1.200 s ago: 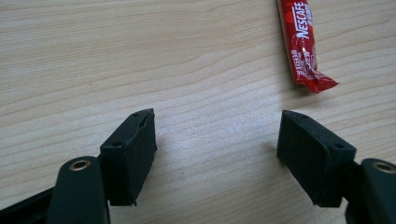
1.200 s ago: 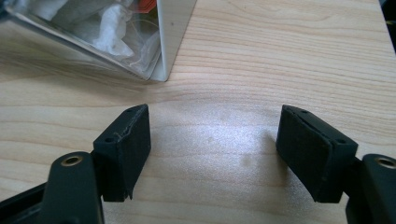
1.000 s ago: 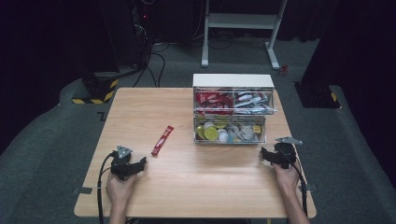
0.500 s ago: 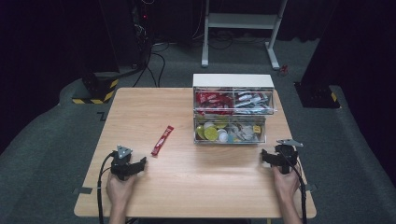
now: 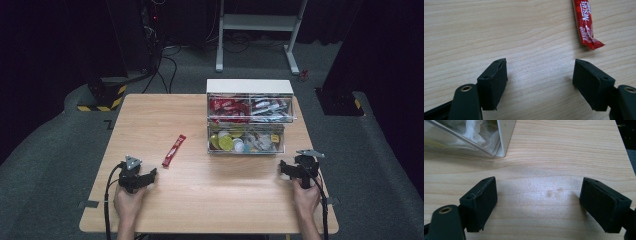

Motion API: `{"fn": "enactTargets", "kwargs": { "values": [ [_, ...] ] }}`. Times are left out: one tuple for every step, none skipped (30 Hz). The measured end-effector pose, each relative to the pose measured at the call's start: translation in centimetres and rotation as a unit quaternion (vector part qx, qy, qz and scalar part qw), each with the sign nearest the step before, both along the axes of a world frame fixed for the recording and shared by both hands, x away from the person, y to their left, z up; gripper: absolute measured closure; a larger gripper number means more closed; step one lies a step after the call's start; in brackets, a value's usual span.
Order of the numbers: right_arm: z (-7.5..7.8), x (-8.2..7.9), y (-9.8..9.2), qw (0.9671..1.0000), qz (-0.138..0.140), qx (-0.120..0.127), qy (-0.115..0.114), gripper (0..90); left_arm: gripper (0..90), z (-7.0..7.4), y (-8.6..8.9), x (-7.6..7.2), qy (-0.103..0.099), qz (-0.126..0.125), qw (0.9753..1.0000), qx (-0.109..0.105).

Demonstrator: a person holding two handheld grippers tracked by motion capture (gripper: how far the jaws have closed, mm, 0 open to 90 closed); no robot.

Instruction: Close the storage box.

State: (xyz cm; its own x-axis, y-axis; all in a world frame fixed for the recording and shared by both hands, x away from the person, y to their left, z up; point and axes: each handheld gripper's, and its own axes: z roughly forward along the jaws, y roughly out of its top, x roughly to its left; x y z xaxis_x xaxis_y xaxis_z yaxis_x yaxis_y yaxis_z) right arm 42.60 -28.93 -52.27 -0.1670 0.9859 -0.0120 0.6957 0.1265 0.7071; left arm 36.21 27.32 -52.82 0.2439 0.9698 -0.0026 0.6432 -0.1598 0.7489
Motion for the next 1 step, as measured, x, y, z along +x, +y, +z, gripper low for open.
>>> {"fn": "enactTargets", "kwargs": {
  "values": [
    [0.00,-0.01,0.00,1.0000,0.000,0.000,0.000,14.4,28.3,0.00,0.01,0.00,0.000,-0.001,1.0000,0.000]
  ]
}}
